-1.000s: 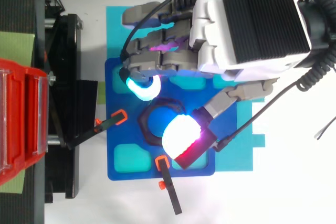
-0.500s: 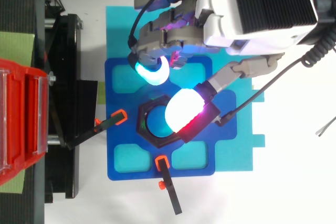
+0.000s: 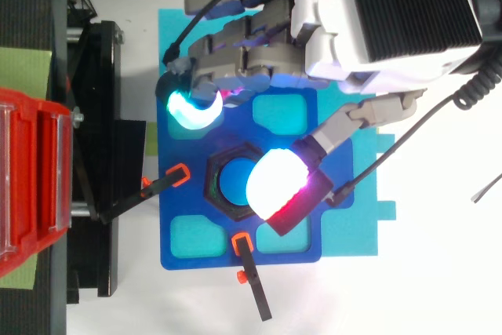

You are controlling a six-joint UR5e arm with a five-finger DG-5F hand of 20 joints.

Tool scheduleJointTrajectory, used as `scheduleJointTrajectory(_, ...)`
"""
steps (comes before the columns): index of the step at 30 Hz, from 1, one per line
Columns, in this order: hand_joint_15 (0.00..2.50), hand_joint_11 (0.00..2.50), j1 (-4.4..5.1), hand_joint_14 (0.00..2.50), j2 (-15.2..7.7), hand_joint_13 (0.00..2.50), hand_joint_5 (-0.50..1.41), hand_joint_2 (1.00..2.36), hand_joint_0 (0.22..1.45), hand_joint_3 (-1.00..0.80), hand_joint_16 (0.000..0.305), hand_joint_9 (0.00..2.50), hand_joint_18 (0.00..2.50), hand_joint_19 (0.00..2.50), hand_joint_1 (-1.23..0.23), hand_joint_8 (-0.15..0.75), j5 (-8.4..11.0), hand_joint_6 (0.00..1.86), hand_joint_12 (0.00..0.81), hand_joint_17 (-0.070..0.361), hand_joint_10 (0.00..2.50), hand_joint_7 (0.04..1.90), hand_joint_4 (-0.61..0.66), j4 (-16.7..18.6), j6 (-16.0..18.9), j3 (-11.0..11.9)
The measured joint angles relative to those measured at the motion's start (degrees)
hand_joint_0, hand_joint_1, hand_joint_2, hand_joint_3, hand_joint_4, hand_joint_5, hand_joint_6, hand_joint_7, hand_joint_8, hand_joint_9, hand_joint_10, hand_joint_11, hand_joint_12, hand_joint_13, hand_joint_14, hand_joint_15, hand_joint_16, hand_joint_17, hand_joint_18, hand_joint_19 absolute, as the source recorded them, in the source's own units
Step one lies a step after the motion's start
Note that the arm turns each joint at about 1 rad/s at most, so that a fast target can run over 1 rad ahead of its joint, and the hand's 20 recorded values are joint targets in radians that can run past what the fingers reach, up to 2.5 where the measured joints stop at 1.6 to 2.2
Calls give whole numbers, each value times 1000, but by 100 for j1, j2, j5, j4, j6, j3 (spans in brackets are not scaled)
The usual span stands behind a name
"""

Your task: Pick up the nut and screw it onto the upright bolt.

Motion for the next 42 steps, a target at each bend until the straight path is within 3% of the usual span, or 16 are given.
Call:
scheduleJointTrajectory(9, 0, 0, 143, 0, -1, 706, -62, 1000, 523, -500, 20, 1047, 380, 0, -174, 263, 22, 504, 211, 45, 0, 836, 258, 76, -9, -3)
scheduleJointTrajectory(18, 0, 0, 231, 0, -1, 705, -41, 1000, 525, -500, 19, 1069, 377, 0, -181, 272, 55, 505, 210, 43, 0, 999, 258, -112, -9, 0)
scheduleJointTrajectory(29, 0, 7, 230, 0, -1, 779, 1, 1000, 538, -500, 16, 1202, 432, 0, -217, 282, 62, 504, 207, 36, 0, 1283, 163, -260, -9, -2)
scheduleJointTrajectory(37, 0, 39, 181, 0, 0, 842, 39, 1000, 549, -500, 14, 1295, 489, 0, -238, 286, 61, 501, 195, 31, 1, 1450, 168, -273, -9, -6)
scheduleJointTrajectory(42, 0, 51, 130, 0, -1, 908, 43, 1000, 552, -500, 12, 1395, 553, 0, -250, 279, 61, 594, 177, 27, 0, 1273, 143, -264, -9, -7)
